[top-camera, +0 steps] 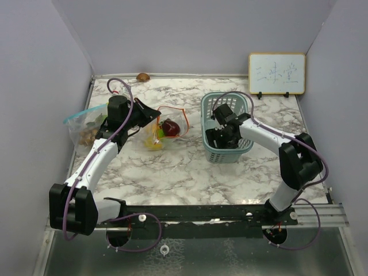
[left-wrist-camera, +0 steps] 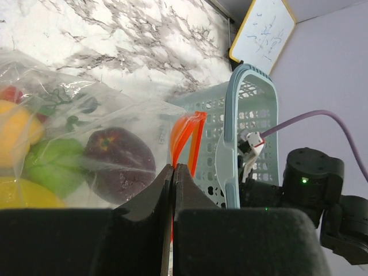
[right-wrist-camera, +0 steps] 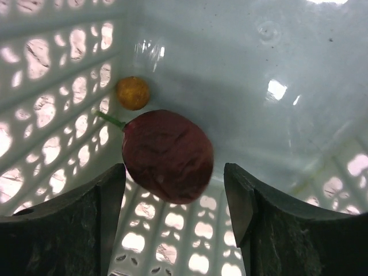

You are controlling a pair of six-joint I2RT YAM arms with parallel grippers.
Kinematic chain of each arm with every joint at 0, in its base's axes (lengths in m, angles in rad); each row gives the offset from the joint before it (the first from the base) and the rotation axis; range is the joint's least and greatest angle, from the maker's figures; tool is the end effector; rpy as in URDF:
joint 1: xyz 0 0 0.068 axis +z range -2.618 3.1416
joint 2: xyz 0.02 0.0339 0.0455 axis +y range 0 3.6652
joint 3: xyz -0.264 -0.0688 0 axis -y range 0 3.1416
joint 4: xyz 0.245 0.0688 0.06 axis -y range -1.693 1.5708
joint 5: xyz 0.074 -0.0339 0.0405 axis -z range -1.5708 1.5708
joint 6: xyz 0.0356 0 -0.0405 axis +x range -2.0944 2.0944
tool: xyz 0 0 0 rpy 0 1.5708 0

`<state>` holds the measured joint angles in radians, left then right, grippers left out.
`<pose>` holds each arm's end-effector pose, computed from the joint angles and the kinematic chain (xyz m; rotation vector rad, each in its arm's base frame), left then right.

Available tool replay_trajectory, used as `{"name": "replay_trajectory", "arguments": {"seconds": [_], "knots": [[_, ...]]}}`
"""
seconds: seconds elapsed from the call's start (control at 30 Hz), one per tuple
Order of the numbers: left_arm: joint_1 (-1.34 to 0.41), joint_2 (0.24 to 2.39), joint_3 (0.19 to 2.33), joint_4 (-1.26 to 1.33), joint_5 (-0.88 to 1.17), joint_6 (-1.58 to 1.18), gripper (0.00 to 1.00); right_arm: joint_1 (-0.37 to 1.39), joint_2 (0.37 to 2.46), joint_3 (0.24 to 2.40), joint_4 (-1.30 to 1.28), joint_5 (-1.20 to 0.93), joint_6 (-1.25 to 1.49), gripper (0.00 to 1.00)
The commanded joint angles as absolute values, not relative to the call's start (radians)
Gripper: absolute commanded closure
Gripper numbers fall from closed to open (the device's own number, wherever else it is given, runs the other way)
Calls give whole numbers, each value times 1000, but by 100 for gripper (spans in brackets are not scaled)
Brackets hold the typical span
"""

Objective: Place the food in the zip-top bag and seal the zipper
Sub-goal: Pick up the fake fruit from the bin.

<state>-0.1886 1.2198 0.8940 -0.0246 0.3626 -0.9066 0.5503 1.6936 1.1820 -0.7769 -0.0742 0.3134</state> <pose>0.2740 -0.0651 0.3030 -0.4708 1.9971 -1.0594 0.2764 0.1726 0.2027 -0.3584 2.8817 0.2706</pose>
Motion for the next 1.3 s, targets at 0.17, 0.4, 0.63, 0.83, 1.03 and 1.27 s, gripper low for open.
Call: {"name": "replay_trajectory", "arguments": {"seconds": [0.17,0.4,0.63,0.83,1.03,1.27], "knots": [[-182,1223,934,-21,369,-897,100,552,1788,1139,-608,-140,289,36],[-181,1216,946,-34,359,-887,100,552,1758,1194,-641,-63,266,69],[-181,1215,959,-30,369,-888,100,551,1614,1272,-704,59,245,74],[-182,1206,943,-22,380,-895,100,551,1494,1387,-669,11,224,77],[-183,1189,925,-19,382,-901,100,552,1457,1517,-558,-216,222,80],[-183,1183,922,-10,388,-915,100,606,1555,1523,-349,-432,343,83]]}}
